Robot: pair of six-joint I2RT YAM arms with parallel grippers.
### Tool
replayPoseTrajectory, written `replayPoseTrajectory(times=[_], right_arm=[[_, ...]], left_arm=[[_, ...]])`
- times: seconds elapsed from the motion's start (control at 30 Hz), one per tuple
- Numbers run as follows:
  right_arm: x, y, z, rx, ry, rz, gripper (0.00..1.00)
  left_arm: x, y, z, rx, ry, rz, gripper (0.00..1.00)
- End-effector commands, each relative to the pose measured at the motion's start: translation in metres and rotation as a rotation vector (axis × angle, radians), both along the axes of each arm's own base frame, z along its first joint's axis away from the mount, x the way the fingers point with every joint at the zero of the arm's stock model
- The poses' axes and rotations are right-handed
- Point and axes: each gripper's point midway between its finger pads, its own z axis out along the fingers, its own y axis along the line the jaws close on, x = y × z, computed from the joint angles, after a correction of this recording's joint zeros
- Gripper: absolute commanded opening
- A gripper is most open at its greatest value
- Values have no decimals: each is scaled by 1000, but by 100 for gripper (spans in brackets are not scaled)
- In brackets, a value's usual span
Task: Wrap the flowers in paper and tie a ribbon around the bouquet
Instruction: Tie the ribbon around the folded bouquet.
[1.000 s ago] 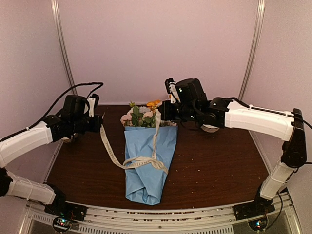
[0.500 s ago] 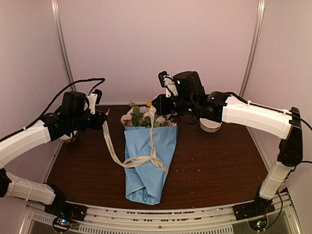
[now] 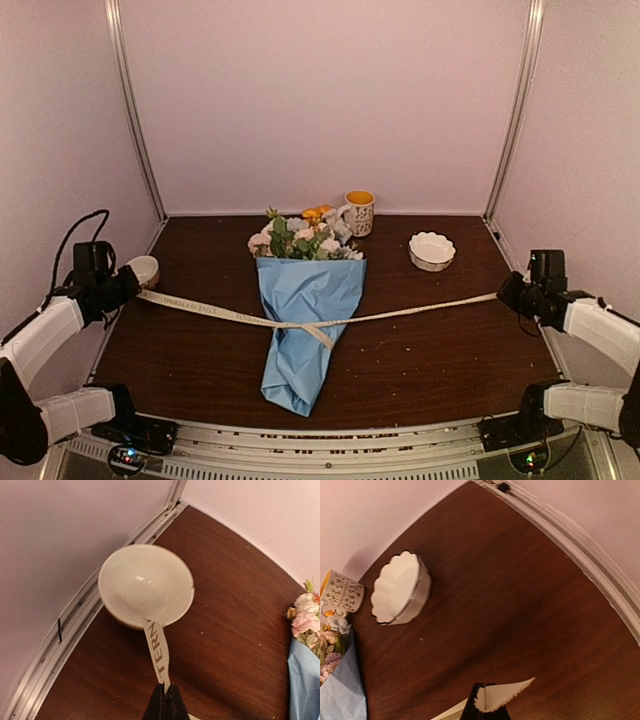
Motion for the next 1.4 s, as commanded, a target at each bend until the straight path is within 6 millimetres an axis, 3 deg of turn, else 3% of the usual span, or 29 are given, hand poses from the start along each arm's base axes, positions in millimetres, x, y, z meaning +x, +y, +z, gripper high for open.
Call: replayPoseTrajectory(times=[0.0,0.1,0.23,0.43,0.7,1.2,1.3,1.37], right_arm=[[-45,-62,-24,95,-15,-236,0],[-74,-110,-30,112,-36,-415,0],[-97,-151,-25,69,-8,-520,0],[-117,-181,-31,126,8,-596,0],[-130,-194,-32,101,11,-673,0],[-140,-207,-25,140,-44,-712,0],[-135,-199,-21,113,-64,-673,0],[-115,-178,-15,62,-69,-560,0]], left_arm=[[-20,20,-13,-70,-54,169,0],[-35,39,-9,-38,-62,248,0],[-55,65,-5,-32,-72,374,0],[-81,99,-2,-21,-70,560,0],[-97,115,-7,-31,-42,656,0],[-107,129,-3,-25,-29,710,0],[-93,121,0,-27,-50,625,0],[-65,94,6,-28,-89,455,0]])
